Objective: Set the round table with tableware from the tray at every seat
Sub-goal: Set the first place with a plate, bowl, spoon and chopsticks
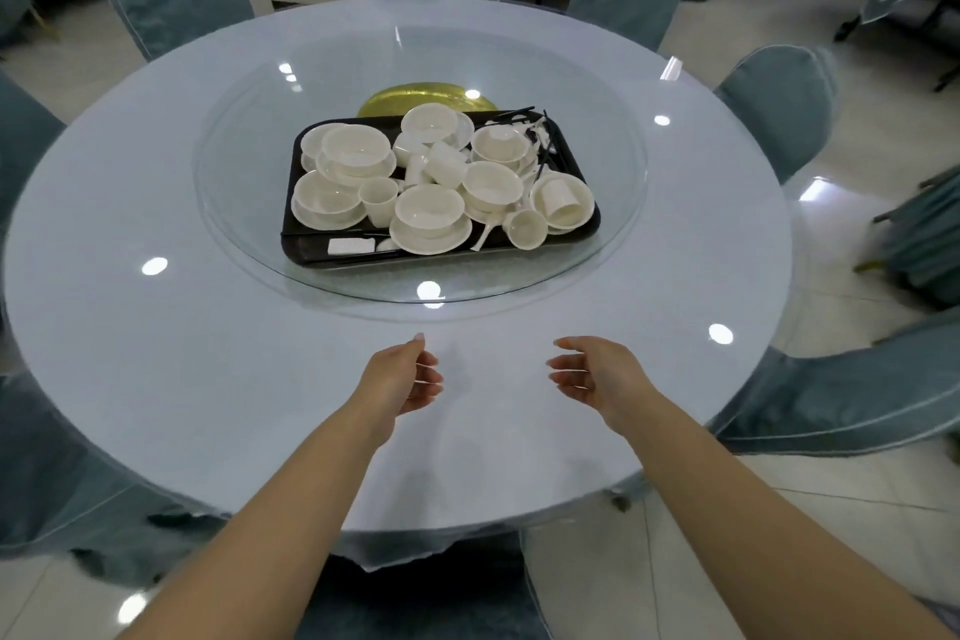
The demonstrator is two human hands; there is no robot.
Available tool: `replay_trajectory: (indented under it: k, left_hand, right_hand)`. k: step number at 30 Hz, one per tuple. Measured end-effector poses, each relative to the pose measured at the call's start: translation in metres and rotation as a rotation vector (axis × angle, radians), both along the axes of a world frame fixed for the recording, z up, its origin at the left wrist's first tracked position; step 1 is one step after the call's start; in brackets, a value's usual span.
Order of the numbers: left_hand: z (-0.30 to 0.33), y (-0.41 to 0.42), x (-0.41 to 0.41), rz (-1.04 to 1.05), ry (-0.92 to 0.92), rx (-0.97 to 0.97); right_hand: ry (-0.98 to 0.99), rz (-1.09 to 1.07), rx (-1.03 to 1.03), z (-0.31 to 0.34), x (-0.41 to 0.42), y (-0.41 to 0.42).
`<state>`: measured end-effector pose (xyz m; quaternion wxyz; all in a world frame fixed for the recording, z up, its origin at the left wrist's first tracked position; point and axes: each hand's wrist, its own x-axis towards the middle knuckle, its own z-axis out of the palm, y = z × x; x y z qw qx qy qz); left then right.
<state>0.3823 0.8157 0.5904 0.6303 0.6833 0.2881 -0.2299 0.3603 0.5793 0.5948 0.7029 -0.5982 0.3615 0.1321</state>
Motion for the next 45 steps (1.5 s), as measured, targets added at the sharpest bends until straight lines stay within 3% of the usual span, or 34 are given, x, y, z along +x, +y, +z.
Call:
replay_trajectory:
  k: [11,18,25,45]
  left_hand:
    - [0.015,-0.031,-0.013,0.055,-0.049,0.059]
    - [0.019,-0.11,-0.001,0.219,-0.052,0.044]
    - [0.016,-0.168,0.0,0.257,-0.024,0.025]
    - [0.006,-0.133,0.035,0.363,0.008,0.102]
  right_hand:
    - [-0.037,0.137,0.051,0.006,0.003,-0.03]
    - [-0.027,0.242,0.108,0.015,0.033,-0.098]
    - [-0.032,0.24,0.132,0.03,0.061,-0.155]
    - [0.041,0.295,0.186,0.014,0.122,-0.167]
